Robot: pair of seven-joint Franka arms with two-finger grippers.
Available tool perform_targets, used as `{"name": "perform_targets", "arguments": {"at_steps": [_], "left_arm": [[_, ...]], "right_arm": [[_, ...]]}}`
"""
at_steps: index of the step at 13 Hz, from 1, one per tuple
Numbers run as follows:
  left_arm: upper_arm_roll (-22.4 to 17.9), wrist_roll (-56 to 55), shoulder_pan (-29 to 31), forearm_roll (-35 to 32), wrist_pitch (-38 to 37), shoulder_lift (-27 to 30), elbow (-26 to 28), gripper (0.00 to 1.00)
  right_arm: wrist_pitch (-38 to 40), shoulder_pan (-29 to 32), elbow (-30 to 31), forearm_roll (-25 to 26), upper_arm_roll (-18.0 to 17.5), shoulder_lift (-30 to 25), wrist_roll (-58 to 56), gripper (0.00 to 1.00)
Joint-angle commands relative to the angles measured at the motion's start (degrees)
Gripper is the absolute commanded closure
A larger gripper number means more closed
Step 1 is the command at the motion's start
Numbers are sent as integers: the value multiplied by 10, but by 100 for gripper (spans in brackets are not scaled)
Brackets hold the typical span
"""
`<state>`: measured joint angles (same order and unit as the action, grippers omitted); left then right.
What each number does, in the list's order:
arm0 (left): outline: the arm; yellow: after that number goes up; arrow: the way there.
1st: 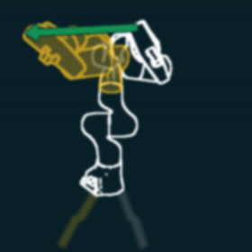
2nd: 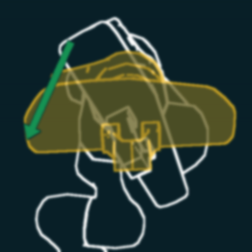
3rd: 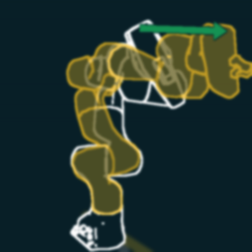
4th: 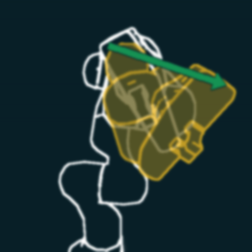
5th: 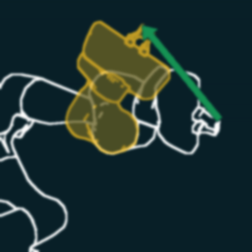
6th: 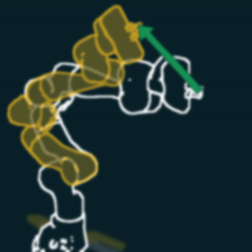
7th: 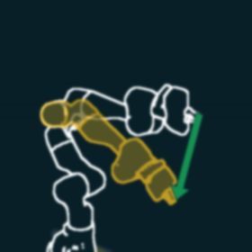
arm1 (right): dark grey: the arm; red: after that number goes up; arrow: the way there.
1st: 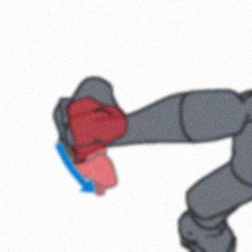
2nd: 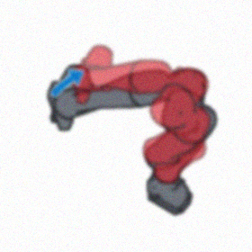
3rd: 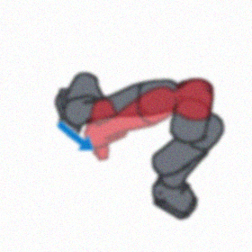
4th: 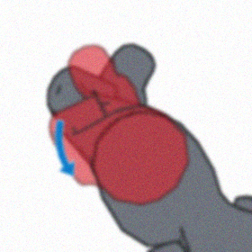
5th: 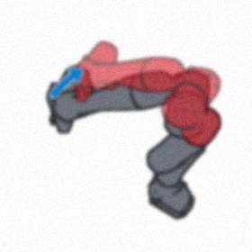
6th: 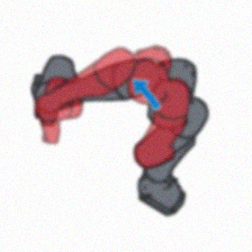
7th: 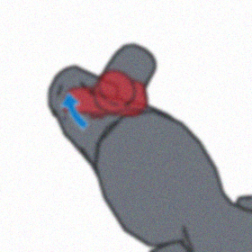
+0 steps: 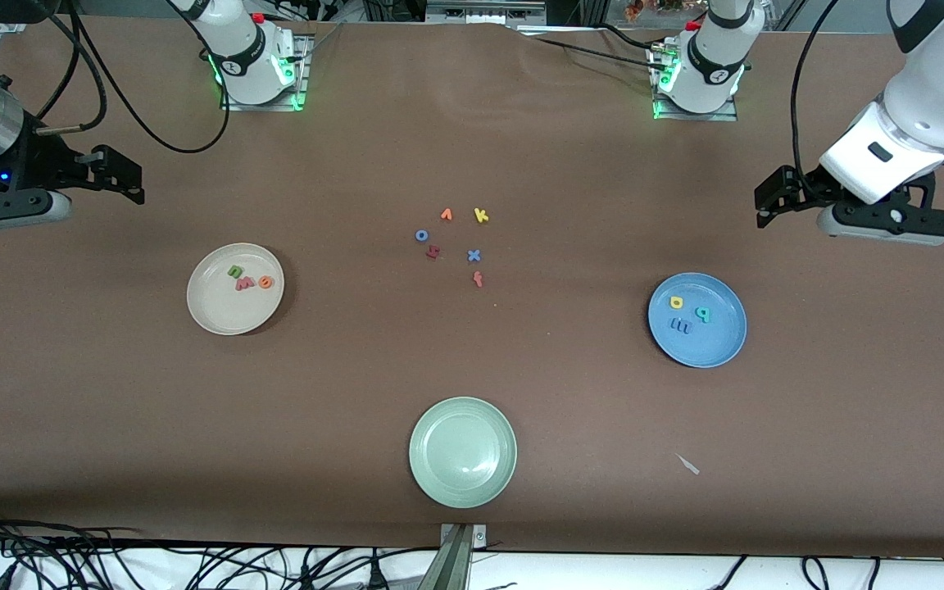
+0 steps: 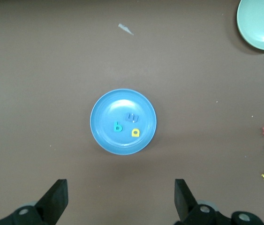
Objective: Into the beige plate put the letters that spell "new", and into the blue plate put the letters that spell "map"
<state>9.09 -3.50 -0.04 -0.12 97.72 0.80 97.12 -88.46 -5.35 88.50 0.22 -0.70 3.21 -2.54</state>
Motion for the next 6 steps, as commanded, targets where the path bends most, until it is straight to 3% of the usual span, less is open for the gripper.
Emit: {"name": "perform_targets", "arguments": {"at_steps": [1, 6], "left_arm": [[-5, 7, 10, 16, -5, 17, 25, 0], [-6, 7, 11, 16, -16, 15, 16, 0]], "right_arm": [[0, 4, -7, -11, 1, 0, 3, 0], [0, 4, -7, -17, 1, 6, 3, 0]]}}
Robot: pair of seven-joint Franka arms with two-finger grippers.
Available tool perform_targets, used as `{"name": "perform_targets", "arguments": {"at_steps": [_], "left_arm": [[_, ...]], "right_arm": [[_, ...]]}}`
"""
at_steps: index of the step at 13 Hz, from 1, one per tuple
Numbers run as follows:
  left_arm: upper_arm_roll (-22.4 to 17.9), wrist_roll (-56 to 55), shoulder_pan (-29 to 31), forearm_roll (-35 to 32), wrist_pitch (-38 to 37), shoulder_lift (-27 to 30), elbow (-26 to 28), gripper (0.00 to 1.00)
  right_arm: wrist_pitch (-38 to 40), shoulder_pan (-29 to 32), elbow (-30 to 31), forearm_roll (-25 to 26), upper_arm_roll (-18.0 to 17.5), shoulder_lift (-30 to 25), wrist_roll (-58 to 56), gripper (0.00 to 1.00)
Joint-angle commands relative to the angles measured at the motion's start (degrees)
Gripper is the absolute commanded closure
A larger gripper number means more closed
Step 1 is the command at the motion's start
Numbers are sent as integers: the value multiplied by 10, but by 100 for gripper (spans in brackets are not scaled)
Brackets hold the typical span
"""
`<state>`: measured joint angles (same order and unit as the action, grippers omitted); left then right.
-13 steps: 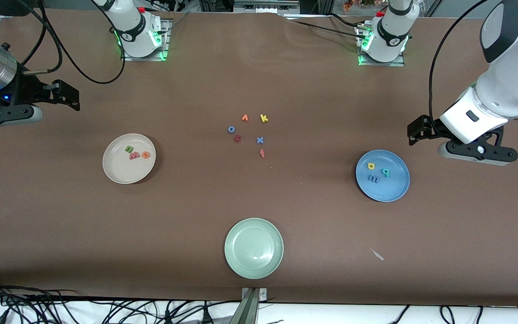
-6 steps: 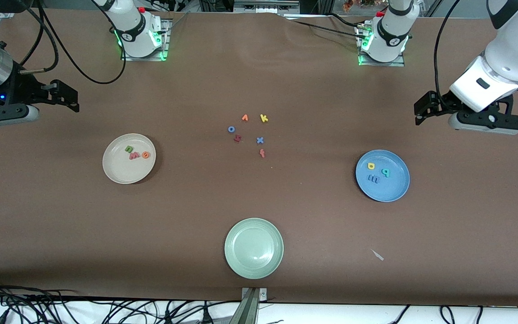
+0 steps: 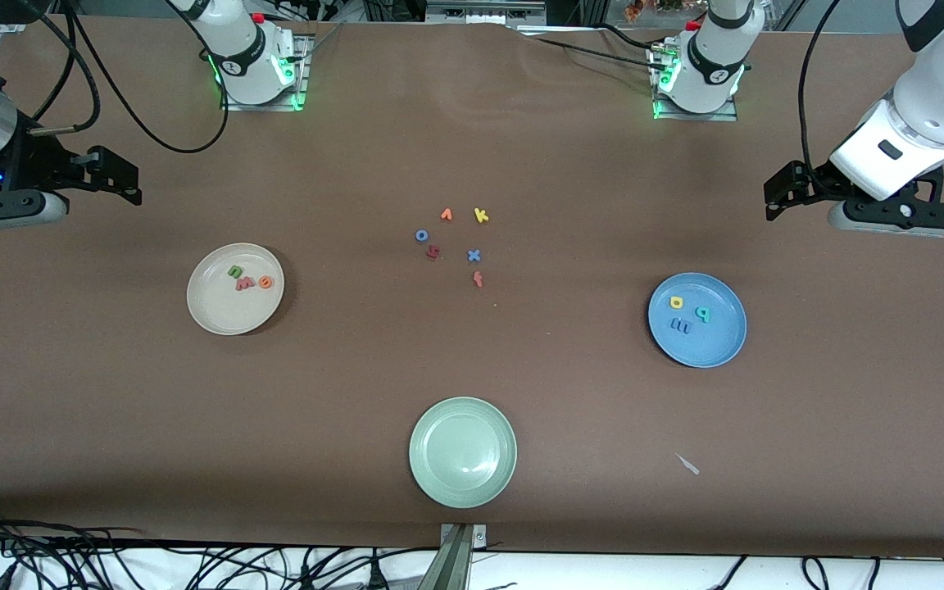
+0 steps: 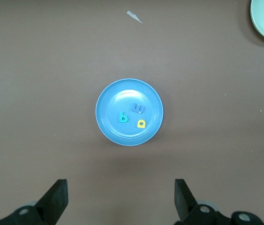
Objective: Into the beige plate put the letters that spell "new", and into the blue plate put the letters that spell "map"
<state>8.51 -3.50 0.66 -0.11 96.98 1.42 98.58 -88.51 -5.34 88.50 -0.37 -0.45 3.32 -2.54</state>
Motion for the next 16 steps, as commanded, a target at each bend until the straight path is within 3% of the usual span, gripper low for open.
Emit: {"name": "perform_targets", "arguments": {"at_steps": [1, 16], "left_arm": [[0, 6, 4, 16, -9, 9, 1, 0], [2, 8, 2, 16, -24, 8, -2, 0]], "right_arm": [[1, 3, -7, -11, -3, 5, 3, 0], [11, 4, -6, -3, 10, 5, 2, 0]]}}
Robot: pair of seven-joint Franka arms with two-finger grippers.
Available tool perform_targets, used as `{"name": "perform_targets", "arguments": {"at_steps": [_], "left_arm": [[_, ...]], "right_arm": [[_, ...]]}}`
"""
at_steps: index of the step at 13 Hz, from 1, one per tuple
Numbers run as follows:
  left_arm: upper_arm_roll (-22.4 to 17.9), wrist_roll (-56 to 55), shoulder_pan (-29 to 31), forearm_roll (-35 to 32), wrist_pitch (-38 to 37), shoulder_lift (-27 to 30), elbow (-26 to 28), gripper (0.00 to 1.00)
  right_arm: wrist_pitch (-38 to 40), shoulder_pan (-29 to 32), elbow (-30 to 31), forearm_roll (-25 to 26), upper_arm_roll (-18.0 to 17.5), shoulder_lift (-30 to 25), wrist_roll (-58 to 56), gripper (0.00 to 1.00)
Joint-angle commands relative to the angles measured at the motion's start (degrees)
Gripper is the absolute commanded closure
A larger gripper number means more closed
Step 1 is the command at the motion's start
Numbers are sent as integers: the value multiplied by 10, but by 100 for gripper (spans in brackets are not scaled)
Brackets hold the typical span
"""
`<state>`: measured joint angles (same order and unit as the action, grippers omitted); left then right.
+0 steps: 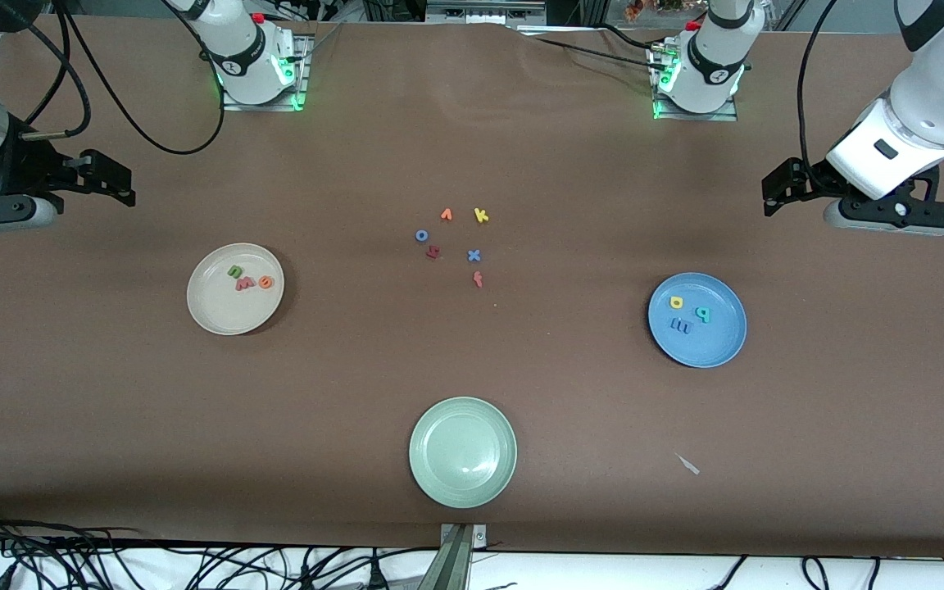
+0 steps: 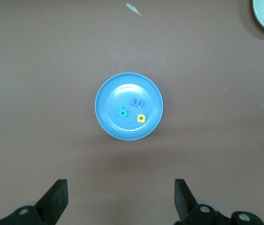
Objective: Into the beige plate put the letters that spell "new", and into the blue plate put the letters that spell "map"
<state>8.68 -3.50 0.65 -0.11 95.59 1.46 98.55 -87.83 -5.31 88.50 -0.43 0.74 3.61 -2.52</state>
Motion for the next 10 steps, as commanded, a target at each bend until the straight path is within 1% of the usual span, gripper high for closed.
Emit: {"name": "perform_targets", "arguments": {"at_steps": [1, 10], "left_arm": [[0, 8, 2, 16, -10, 7, -3, 0], [0, 7, 2, 16, -10, 7, -2, 0]], "right_arm": [[4, 4, -6, -2, -2, 1, 1, 0], [5, 4, -5, -9, -1, 2, 2, 0]]}}
